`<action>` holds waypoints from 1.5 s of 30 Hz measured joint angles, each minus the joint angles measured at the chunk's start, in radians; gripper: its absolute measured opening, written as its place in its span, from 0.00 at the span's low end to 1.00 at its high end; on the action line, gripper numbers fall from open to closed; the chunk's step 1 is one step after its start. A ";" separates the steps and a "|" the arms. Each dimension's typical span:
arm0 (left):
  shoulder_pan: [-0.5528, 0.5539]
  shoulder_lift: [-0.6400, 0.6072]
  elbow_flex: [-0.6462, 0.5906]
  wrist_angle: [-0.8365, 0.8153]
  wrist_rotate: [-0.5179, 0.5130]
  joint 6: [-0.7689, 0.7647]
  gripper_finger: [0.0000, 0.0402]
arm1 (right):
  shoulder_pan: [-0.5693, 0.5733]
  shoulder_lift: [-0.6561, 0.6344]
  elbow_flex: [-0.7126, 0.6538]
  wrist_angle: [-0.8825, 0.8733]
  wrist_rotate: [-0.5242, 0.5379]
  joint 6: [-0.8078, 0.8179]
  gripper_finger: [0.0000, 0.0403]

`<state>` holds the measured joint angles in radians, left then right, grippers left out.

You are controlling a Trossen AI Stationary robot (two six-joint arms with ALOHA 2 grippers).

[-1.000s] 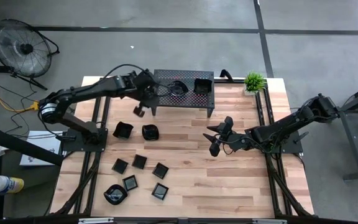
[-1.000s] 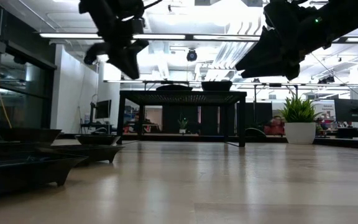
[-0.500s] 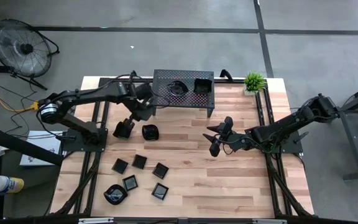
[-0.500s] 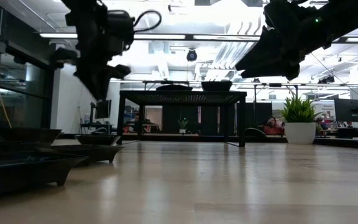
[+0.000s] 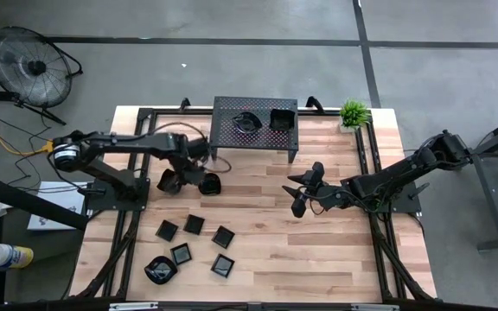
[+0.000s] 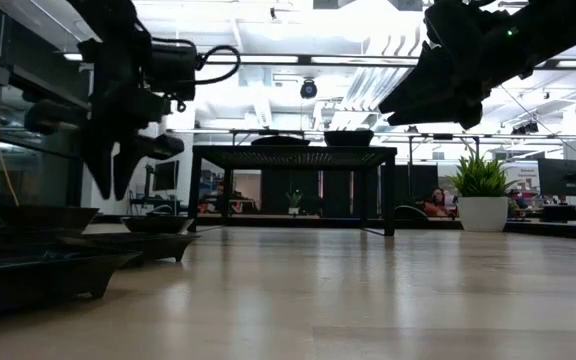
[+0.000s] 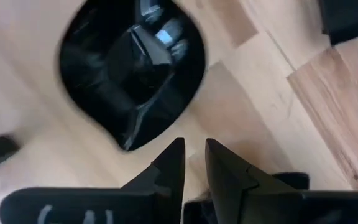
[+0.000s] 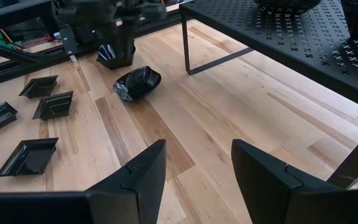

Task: Pick & Place Mini shaped plates
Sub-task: Stack the top black leaf shaped plate on top of the black leaf shaped plates on the shelf

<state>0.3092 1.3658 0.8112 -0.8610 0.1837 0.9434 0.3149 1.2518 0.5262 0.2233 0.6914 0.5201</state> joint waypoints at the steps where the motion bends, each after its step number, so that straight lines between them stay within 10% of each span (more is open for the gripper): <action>1: -0.025 -0.005 -0.008 0.005 -0.013 -0.005 0.15 | 0.000 0.000 0.000 0.000 0.000 0.000 0.44; 17: -0.408 -0.023 -0.092 0.199 -0.391 -0.025 0.15 | 0.000 0.000 0.000 0.006 0.000 0.000 0.44; 45: -0.421 -0.003 -0.135 0.272 -0.431 0.037 0.15 | 0.000 0.000 0.000 0.007 0.000 0.000 0.44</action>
<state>-0.1120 1.3624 0.6762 -0.5892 -0.2469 0.9802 0.3149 1.2514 0.5262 0.2302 0.6918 0.5197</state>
